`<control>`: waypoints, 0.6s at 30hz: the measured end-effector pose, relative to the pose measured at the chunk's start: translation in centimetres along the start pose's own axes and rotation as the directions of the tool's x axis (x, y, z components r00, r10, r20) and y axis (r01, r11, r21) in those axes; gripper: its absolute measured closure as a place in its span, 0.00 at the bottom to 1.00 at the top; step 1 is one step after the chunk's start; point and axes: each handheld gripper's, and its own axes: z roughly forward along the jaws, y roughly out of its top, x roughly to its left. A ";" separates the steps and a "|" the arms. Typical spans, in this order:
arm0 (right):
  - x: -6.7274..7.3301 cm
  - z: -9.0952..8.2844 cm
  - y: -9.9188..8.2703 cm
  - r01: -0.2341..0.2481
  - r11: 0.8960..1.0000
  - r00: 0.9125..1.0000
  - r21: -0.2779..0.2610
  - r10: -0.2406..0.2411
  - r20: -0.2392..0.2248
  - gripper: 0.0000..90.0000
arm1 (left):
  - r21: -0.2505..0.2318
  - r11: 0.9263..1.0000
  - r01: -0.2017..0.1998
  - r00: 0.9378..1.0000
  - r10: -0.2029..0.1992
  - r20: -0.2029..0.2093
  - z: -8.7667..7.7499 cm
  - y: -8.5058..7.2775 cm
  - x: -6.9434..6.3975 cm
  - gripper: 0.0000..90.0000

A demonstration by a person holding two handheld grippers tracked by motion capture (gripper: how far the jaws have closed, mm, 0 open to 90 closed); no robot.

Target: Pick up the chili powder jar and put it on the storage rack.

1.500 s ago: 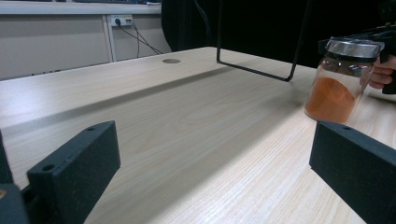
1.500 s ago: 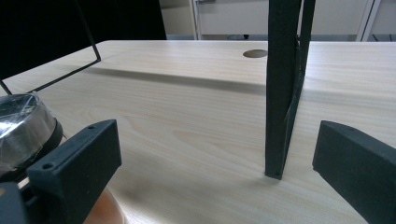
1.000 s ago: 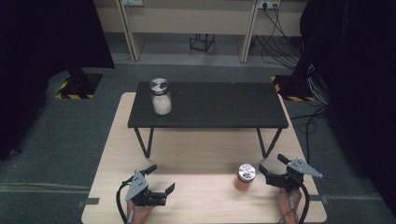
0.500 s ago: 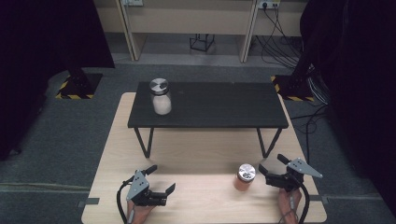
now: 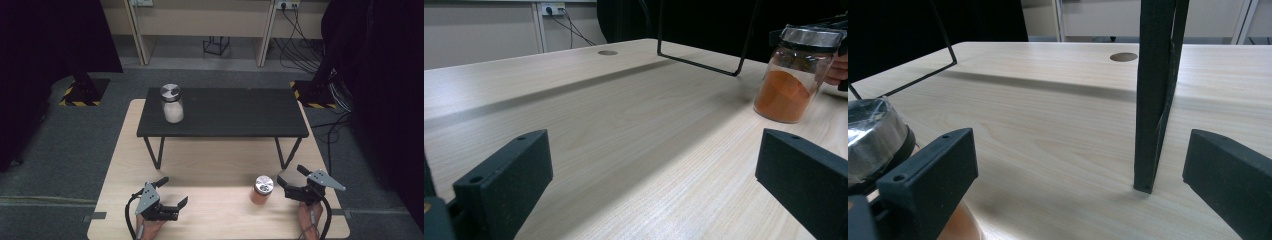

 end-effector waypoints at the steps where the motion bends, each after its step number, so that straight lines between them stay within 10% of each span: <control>1: 0.0 0.0 0.0 -0.002 1.000 1.000 0.000 0.002 -0.001 0.01 | 0.000 1.000 0.000 1.000 0.000 0.000 0.0 0.0 0.0 0.01; 18: 0.0 -0.3 -0.1 -0.010 1.000 1.000 -0.009 0.010 0.007 0.01 | 0.001 1.000 -0.002 1.000 0.002 0.008 0.0 0.0 0.1 0.01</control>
